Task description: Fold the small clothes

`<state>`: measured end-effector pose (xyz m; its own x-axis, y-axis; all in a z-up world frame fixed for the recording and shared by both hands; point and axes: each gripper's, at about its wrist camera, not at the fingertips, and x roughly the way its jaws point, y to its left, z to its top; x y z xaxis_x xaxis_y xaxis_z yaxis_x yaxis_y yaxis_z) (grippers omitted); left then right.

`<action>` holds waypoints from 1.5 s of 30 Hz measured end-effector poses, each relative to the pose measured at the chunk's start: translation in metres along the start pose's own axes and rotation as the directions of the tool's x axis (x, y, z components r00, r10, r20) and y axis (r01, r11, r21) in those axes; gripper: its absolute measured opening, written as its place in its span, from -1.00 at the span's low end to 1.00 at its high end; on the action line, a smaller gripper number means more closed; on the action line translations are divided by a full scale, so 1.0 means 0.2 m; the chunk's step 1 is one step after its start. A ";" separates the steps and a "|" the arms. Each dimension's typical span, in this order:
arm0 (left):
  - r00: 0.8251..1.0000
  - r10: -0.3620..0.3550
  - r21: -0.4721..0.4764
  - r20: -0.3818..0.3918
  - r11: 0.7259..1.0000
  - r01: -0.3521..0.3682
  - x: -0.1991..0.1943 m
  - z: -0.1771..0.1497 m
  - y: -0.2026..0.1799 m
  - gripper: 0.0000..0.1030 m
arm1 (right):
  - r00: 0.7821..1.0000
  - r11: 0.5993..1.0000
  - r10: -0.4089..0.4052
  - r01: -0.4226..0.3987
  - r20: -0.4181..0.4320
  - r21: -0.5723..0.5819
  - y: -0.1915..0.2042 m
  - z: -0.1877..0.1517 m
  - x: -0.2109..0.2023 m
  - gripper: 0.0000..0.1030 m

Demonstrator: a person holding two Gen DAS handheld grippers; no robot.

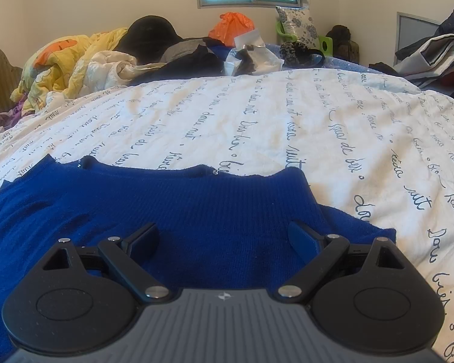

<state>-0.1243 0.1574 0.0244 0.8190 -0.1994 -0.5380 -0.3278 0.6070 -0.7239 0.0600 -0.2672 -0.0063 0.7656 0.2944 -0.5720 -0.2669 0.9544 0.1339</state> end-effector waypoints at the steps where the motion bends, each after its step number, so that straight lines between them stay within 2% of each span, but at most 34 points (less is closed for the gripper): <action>1: 0.999 0.041 0.015 0.013 0.999 -0.042 0.01 0.00 -0.02 0.42 | 1.000 1.000 0.000 0.000 0.000 0.000 0.00 0.00 0.00 0.81; 2: 0.997 0.072 0.033 0.020 0.997 -0.072 0.02 0.00 -0.04 0.34 | 1.000 1.000 0.000 0.000 0.000 -0.001 0.00 0.00 0.00 0.81; 5: 0.984 0.175 0.153 0.032 0.972 -0.178 0.05 -0.02 -0.12 -0.14 | 1.000 1.000 0.001 -0.001 0.001 0.001 0.00 0.00 0.00 0.81; 6: 0.976 0.215 0.192 0.037 0.957 -0.218 0.07 -0.03 -0.14 -0.63 | 1.000 1.000 0.001 -0.001 0.001 0.002 0.00 0.00 0.00 0.81; 7: 0.968 0.248 0.223 0.030 0.943 -0.249 0.09 -0.05 -0.16 -0.81 | 1.000 1.000 0.002 -0.002 0.002 0.003 0.00 0.00 0.00 0.81; 9: 0.960 0.274 0.235 0.062 0.930 -0.281 0.08 -0.06 -0.19 -0.82 | 1.000 1.000 0.004 -0.004 0.004 0.008 0.00 0.00 -0.01 0.81; 10: 0.954 0.287 0.267 0.087 0.916 -0.300 0.07 -0.08 -0.24 -0.83 | 1.000 1.000 0.009 -0.009 0.006 0.014 0.00 0.00 -0.01 0.81; 12: 0.946 0.273 0.392 0.172 0.863 -0.320 0.05 -0.13 -0.39 -0.84 | 0.999 0.995 0.031 -0.033 0.024 0.093 -0.03 0.04 -0.07 0.82; 13: 0.952 0.227 0.470 0.204 0.831 -0.299 0.03 -0.17 -0.49 -0.84 | 0.997 0.979 0.055 -0.063 0.048 0.192 -0.07 0.07 -0.13 0.82; 14: 0.960 0.170 0.556 0.222 0.787 -0.268 0.02 -0.23 -0.60 -0.84 | 0.989 0.944 0.120 -0.142 0.089 0.297 -0.11 0.10 -0.19 0.84; 15: 0.967 0.111 0.648 0.229 0.724 -0.236 0.02 -0.32 -0.71 -0.84 | 0.967 0.896 0.224 -0.252 0.118 0.366 -0.14 0.14 -0.23 0.84; 16: 0.975 0.052 0.739 0.215 0.645 -0.197 0.01 -0.42 -0.81 -0.84 | 0.934 0.841 0.337 -0.356 0.121 0.407 -0.16 0.18 -0.24 0.90; 18: 0.990 -0.049 0.869 0.132 0.486 -0.092 0.04 -0.63 -0.94 -0.84 | 0.825 0.710 0.562 -0.516 0.057 0.479 -0.18 0.23 -0.18 0.94; 19: 0.993 -0.074 0.905 0.090 0.423 -0.050 0.06 -0.73 -0.96 -0.83 | 0.763 0.647 0.647 -0.555 0.010 0.524 -0.18 0.22 -0.12 0.94; 20: 0.996 -0.077 0.927 0.048 0.376 -0.016 0.09 -0.82 -0.97 -0.83 | 0.723 0.606 0.691 -0.563 -0.020 0.563 -0.18 0.20 -0.07 0.94; 21: 0.998 -0.067 0.935 0.017 0.356 0.008 0.11 -0.87 -0.97 -0.83 | 0.718 0.598 0.695 -0.546 -0.040 0.587 -0.19 0.18 -0.04 0.94; 23: 0.999 -0.030 0.935 -0.029 0.352 0.037 0.17 -0.93 -0.95 -0.83 | 0.738 0.620 0.670 -0.495 -0.082 0.609 -0.22 0.13 0.01 0.94; 24: 0.999 -0.009 0.936 -0.044 0.349 0.044 0.19 -0.94 -0.94 -0.83 | 0.740 0.616 0.667 -0.484 -0.085 0.622 -0.24 0.11 0.03 0.94; 27: 0.999 -0.004 0.945 -0.049 0.324 0.047 0.19 -0.95 -0.90 -0.83 | 0.718 0.571 0.695 -0.513 -0.044 0.641 -0.26 0.09 0.04 0.94; 29: 0.999 -0.006 0.947 -0.043 0.319 0.042 0.19 -0.94 -0.90 -0.83 | 0.717 0.565 0.695 -0.506 -0.046 0.652 -0.26 0.12 0.07 0.92; 32: 0.999 -0.010 0.955 -0.031 0.293 0.033 0.18 -0.95 -0.90 -0.83 | 0.742 0.616 0.663 -0.469 -0.097 0.633 -0.22 0.14 0.12 0.78; 33: 1.000 -0.016 0.962 -0.027 0.273 0.030 0.17 -0.97 -0.91 -0.83 | 0.759 0.653 0.638 -0.447 -0.126 0.612 -0.19 0.16 0.14 0.24; 34: 1.000 -0.017 0.968 -0.023 0.249 0.027 0.17 -0.98 -0.91 -0.83 | 0.781 0.707 0.600 -0.416 -0.174 0.572 -0.16 0.18 0.16 -0.78; 35: 1.000 -0.016 0.974 -0.022 0.225 0.025 0.17 -0.99 -0.92 -0.84 | 0.796 0.754 0.564 -0.390 -0.218 0.529 -0.12 0.19 0.17 -0.83; 36: 1.000 -0.022 0.980 -0.018 0.197 0.022 0.17 -1.01 -0.94 -0.84 | 0.804 0.776 0.552 -0.398 -0.222 0.489 -0.11 0.18 0.17 -0.83; 39: 0.995 -0.088 0.990 -0.037 0.130 0.048 0.16 -1.05 -1.00 -0.84 | 0.827 0.807 0.532 -0.429 -0.182 0.407 -0.10 0.25 0.08 -0.83; 42: 0.986 -0.130 0.988 -0.099 0.107 0.113 0.19 -1.13 -1.07 -0.84 | 0.852 0.822 0.513 -0.451 -0.108 0.347 -0.24 0.32 -0.08 -0.83; 45: 0.980 -0.103 0.978 -0.171 0.102 0.182 0.28 -1.26 -1.09 -0.84 | 0.891 0.879 0.428 -0.372 -0.152 0.297 -0.36 0.26 -0.10 -0.83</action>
<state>-0.1251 -0.1789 0.0430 0.7557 -0.3899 -0.5261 0.5761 0.7780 0.2509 0.0939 -0.3393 0.0387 0.4788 0.6632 -0.5752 -0.3459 0.7447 0.5708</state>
